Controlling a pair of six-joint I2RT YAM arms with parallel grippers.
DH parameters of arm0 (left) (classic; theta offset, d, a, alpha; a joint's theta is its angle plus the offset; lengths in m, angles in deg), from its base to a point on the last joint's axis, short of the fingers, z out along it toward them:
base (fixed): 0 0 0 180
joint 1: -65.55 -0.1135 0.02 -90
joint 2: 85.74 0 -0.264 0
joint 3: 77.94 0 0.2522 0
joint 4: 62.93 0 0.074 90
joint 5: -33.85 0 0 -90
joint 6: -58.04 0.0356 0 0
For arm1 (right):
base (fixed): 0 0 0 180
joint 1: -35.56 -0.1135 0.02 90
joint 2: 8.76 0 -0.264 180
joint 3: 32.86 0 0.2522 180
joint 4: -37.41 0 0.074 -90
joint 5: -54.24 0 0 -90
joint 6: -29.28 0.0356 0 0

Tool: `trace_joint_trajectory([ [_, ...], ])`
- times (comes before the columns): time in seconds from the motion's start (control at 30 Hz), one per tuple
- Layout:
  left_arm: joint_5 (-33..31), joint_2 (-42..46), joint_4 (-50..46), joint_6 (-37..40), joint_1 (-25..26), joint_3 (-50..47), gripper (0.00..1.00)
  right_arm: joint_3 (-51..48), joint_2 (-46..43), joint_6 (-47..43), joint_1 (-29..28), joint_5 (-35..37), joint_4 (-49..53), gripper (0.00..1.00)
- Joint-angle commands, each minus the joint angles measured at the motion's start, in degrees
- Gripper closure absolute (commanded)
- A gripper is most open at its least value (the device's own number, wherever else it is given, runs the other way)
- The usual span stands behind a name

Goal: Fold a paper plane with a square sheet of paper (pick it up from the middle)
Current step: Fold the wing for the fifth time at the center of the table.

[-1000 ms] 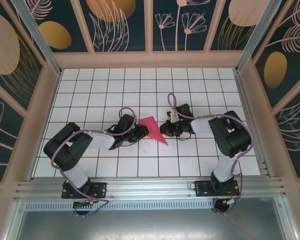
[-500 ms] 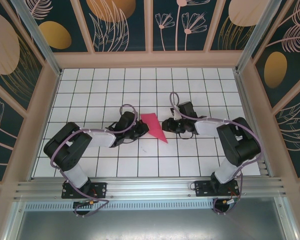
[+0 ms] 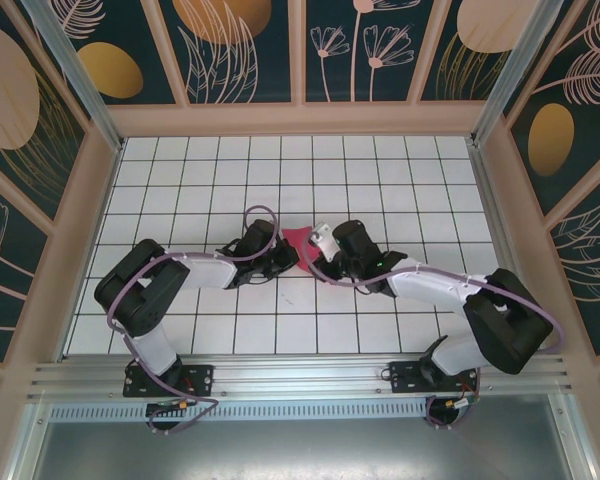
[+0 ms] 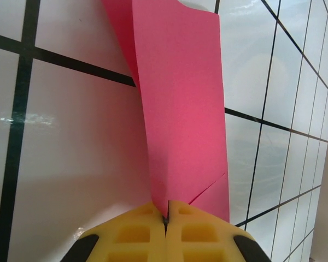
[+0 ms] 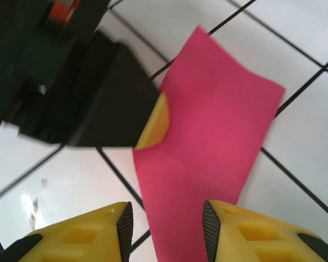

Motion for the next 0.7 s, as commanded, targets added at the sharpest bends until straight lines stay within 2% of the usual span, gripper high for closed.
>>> trace_joint_trajectory([
  [0.0, 0.0, -0.9, -1.7, 1.3, 0.2, 1.6, 0.93, -3.6, 0.3, -12.1, -0.9, 3.0, -1.8, 0.58],
  [0.17, 0.1, -0.9, -2.0, 1.3, 0.2, 1.8, 0.93, -7.3, 0.4, -19.1, -3.5, 5.0, -7.6, 0.57],
  [0.3, 0.2, -0.8, -2.0, 1.2, 0.2, 2.0, 0.93, -7.0, 3.7, -20.4, -4.6, 10.4, -10.6, 0.58],
  [0.53, 0.9, -0.7, -2.2, 1.3, 0.2, 2.0, 0.93, -8.4, 7.8, -23.9, -6.2, 14.6, -19.7, 0.58],
  [0.67, 1.0, -0.6, -2.2, 1.1, 0.1, 1.9, 0.93, -8.6, 9.2, -25.0, -7.0, 13.7, -21.1, 0.59],
])
